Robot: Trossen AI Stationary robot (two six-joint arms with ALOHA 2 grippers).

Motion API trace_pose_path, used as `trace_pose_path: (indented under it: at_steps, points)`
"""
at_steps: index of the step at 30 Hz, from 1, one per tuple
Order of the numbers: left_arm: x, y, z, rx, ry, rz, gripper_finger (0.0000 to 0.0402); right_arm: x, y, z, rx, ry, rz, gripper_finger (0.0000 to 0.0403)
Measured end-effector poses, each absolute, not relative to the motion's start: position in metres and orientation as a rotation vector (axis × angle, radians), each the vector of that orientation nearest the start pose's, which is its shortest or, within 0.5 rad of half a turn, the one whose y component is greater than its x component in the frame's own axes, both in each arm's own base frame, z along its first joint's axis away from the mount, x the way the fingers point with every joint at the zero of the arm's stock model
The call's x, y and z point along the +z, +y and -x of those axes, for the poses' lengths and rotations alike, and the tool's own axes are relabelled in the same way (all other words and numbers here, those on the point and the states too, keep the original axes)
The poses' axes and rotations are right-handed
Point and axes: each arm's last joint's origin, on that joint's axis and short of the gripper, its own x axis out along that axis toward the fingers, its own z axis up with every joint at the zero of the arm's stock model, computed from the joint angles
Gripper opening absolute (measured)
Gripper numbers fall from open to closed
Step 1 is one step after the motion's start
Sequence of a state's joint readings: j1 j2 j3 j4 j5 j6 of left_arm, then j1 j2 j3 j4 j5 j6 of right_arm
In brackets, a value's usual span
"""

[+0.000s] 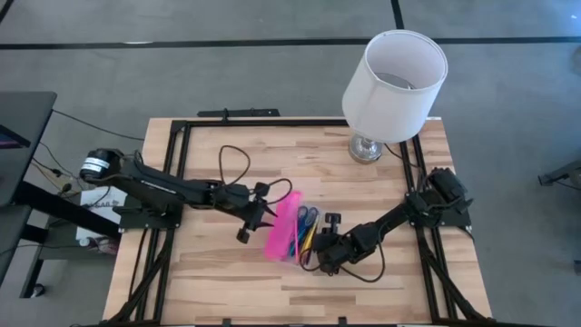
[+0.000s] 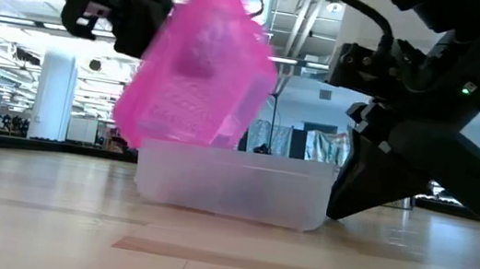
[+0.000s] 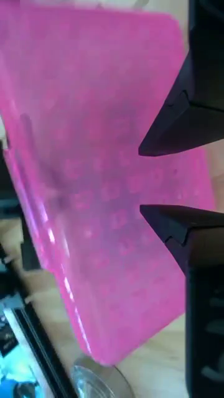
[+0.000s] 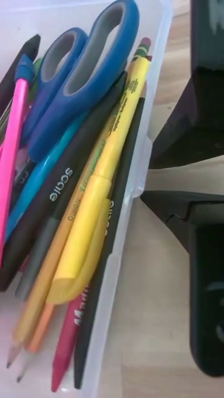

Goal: Pick & place school supplies into a supply box
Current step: Close the pink supply box

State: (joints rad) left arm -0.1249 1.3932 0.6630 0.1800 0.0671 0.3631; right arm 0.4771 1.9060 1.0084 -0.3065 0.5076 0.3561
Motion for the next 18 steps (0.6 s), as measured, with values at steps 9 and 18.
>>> trace_pose_path:
  at_steps: [9,18]
  points:
    - [0.174,-0.042,-0.301,-0.341,0.592,-0.378,0.0132,0.112,0.137,-0.311,-0.226,1.027,0.265,0.0063]
    - [0.168,-0.042,-0.300,-0.332,0.648,-0.321,0.0132,0.118,0.136,-0.295,-0.261,1.137,0.275,0.0063]
